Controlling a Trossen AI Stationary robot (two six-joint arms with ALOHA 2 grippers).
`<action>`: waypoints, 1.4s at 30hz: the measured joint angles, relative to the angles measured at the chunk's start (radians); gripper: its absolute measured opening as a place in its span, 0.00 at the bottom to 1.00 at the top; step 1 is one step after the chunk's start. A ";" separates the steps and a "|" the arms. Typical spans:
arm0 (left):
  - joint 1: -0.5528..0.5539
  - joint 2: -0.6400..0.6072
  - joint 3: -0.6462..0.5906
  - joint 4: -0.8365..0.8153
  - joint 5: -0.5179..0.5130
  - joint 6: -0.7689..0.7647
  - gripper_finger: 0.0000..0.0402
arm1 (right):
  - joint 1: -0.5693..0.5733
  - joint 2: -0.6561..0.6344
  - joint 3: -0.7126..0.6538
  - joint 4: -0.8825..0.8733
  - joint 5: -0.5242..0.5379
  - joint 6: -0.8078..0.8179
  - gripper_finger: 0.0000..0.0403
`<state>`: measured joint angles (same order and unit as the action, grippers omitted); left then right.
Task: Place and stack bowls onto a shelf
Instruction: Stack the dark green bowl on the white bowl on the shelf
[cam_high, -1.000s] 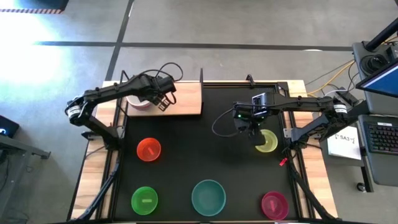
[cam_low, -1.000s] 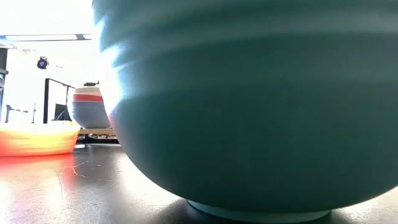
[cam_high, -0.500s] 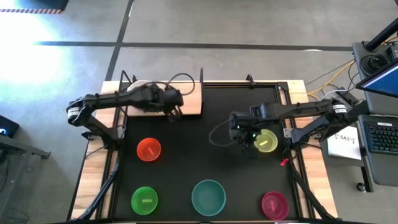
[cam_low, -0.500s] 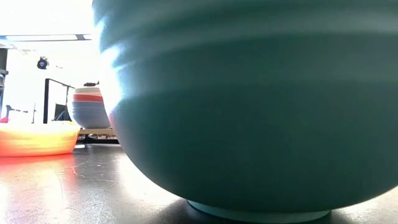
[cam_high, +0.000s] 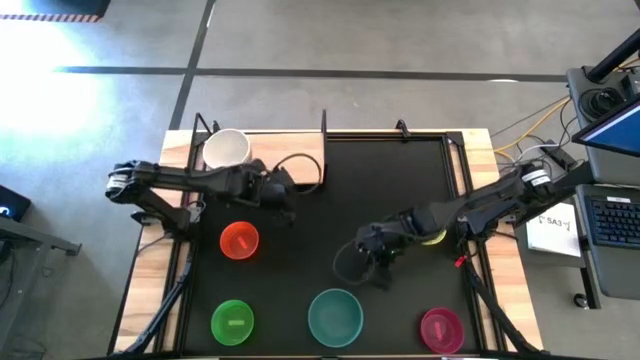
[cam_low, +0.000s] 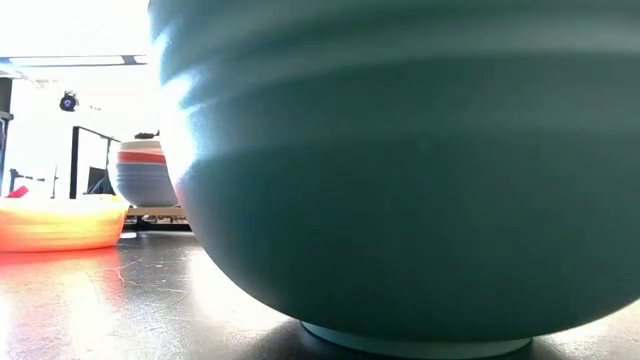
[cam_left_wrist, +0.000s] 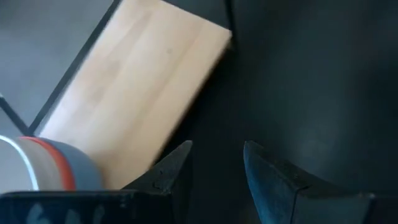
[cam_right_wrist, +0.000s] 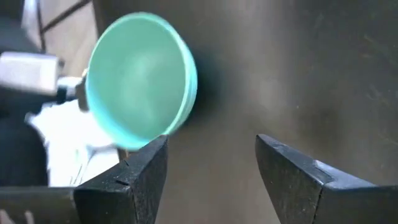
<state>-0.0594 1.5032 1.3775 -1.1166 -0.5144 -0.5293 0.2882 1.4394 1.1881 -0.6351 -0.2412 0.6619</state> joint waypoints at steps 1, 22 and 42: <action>-0.016 0.000 -0.001 0.000 0.000 -0.009 0.31 | 0.016 0.007 -0.004 0.016 0.027 0.028 0.57; -0.222 0.000 -0.008 -0.008 -0.053 -0.131 0.31 | 0.153 0.247 -0.022 0.257 0.148 0.245 0.57; -0.222 0.000 -0.011 -0.005 -0.053 -0.128 0.31 | 0.153 0.339 -0.020 0.288 0.133 0.152 0.16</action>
<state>-0.2810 1.5032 1.3666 -1.1217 -0.5678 -0.6570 0.4408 1.7779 1.1679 -0.3469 -0.1082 0.8134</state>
